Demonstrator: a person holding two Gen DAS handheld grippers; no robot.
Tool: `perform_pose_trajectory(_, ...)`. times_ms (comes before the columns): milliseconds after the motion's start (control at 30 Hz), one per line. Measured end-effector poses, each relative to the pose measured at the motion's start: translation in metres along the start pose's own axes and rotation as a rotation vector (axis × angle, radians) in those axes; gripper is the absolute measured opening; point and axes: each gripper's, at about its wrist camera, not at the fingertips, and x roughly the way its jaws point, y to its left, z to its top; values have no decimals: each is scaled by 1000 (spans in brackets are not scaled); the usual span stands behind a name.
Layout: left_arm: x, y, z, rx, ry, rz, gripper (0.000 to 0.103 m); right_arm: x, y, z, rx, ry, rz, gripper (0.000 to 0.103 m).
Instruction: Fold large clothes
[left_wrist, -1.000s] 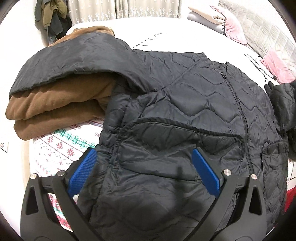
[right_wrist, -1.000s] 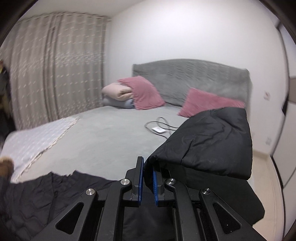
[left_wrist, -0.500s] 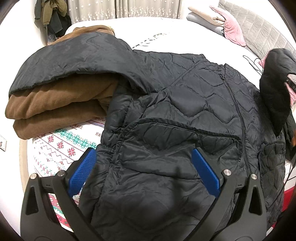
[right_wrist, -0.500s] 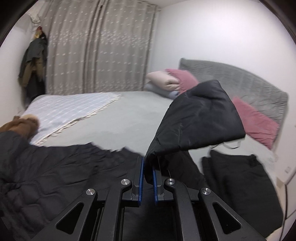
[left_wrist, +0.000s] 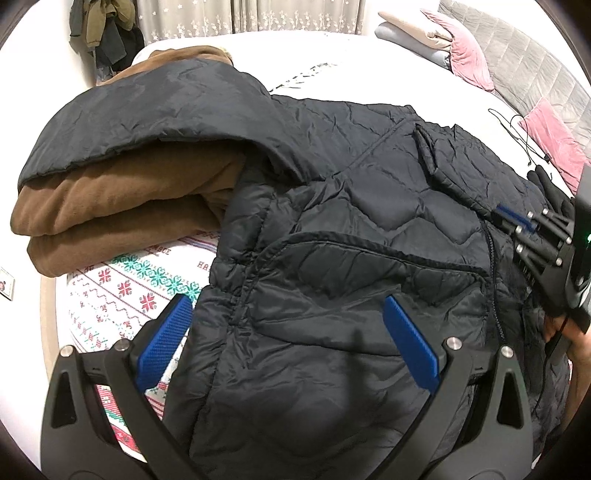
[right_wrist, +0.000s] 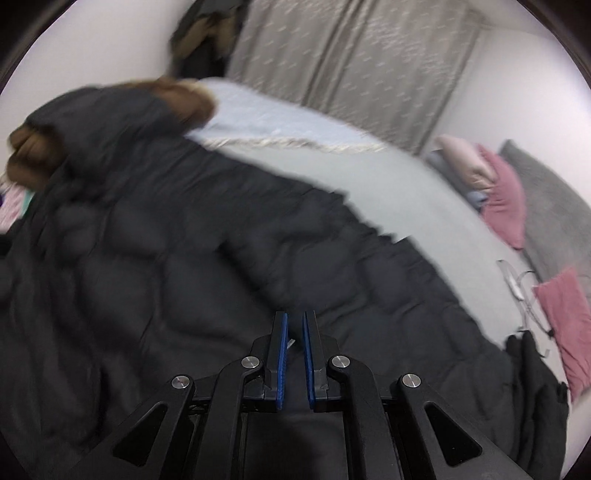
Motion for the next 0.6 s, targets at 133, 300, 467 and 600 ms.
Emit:
perform_pose_trajectory(133,0,-2,1,7,-3,-5,102,10,1,-8,-10,45,-14,9)
perform_pose_trajectory(300,2,-2,6,-14,-7,-5,102,5,-3,13,88,-12,-50,37)
perform_pose_trajectory(467,3,0,8,-23,-6,-9,102,22,9,39,123,4,-16,63)
perform_pose_trajectory(600,0,5,9,-22,-15,-7,102,48,39,48,9,45,-62,61)
